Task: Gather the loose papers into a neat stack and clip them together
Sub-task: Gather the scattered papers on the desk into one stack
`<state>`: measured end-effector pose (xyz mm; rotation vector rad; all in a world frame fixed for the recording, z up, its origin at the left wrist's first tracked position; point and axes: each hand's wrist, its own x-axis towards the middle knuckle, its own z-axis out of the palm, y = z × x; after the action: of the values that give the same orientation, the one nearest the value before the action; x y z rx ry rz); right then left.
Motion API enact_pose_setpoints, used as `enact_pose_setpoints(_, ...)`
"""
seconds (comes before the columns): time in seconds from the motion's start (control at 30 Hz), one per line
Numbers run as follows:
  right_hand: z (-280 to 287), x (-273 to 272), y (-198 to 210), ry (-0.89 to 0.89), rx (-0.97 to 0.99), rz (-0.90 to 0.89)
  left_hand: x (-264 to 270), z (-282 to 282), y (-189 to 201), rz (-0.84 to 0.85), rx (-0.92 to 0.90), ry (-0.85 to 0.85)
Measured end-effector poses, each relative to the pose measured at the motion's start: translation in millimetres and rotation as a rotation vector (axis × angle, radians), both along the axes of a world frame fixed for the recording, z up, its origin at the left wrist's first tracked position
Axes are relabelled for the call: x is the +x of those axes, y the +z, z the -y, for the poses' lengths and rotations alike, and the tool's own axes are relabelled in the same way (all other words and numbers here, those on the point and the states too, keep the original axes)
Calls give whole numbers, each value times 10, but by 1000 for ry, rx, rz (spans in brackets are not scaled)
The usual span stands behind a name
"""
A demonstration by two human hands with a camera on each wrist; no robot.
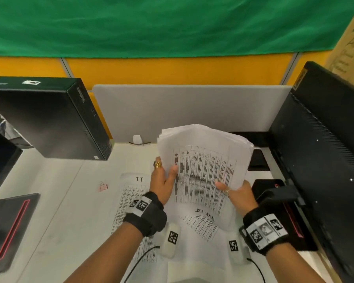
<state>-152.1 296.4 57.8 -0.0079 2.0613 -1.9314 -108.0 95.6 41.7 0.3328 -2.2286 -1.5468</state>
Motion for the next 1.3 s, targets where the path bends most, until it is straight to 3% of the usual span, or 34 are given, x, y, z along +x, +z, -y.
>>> enact_pose_setpoints(0.1, 10, 63, -65, -131, -12, 49, 85, -37, -302, 174, -68, 13)
enact_pose_setpoints(0.2, -142, 10, -32, -193, 6, 28, 121, 15, -270, 106, -7, 12)
enact_pose_setpoints(0.27, -281, -14, -30, -276, 6, 19, 106, 129, -307, 96, 26, 102)
enact_pose_setpoints(0.37, -480, 21, -131, -394, 31, 51, 41, 265, -564, 474, -107, 177)
enact_pose_setpoints(0.47, -593, 150, -374, -451, 115, 131, -54, 205, -766, 908, -341, 86)
enact_pose_setpoints(0.57, -667, 277, -647, -465, 223, 218, -118, 47, -842, 1121, -401, 65)
enact_pose_setpoints(0.63, -712, 328, -791, -469, 264, 257, -148, -22, -893, 1145, -407, 106)
enact_pose_setpoints(0.77, -772, 336, -914, -480, 318, 280, -206, -39, -893, 1031, -150, 70)
enact_pose_setpoints(0.9, -762, 305, -897, -467, 300, 289, -89, 33, -796, 918, -243, 10)
enact_pose_setpoints(1.07, -754, 284, -757, -397, 218, 310, 334, 415, -595, 809, -151, 111)
enact_pose_setpoints(1.3, -574, 237, -806, -298, 185, 354, 766, 747, -754, 1053, -304, 319)
